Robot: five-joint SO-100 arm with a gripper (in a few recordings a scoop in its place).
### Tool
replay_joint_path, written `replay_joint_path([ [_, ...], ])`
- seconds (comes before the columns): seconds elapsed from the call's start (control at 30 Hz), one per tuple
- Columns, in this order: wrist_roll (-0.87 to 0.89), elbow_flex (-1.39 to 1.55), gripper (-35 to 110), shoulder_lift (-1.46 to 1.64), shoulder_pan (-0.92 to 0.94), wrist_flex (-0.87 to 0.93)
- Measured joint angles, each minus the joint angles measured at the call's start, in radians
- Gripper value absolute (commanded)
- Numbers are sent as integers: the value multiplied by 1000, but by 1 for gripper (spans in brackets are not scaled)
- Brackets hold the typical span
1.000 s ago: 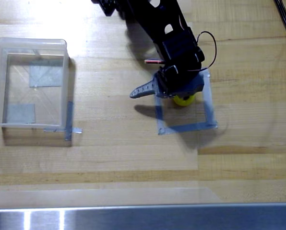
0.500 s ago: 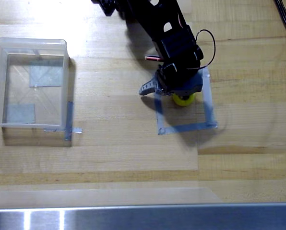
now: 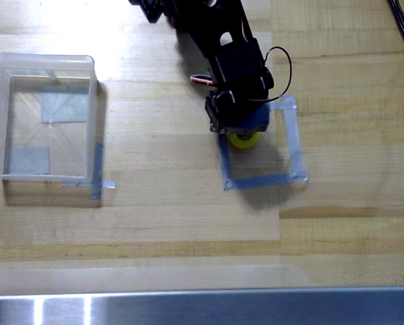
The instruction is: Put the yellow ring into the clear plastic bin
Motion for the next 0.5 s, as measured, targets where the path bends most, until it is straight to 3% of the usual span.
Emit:
replay_joint_path([
  [0.5,0,2,7,0,-17,-2],
])
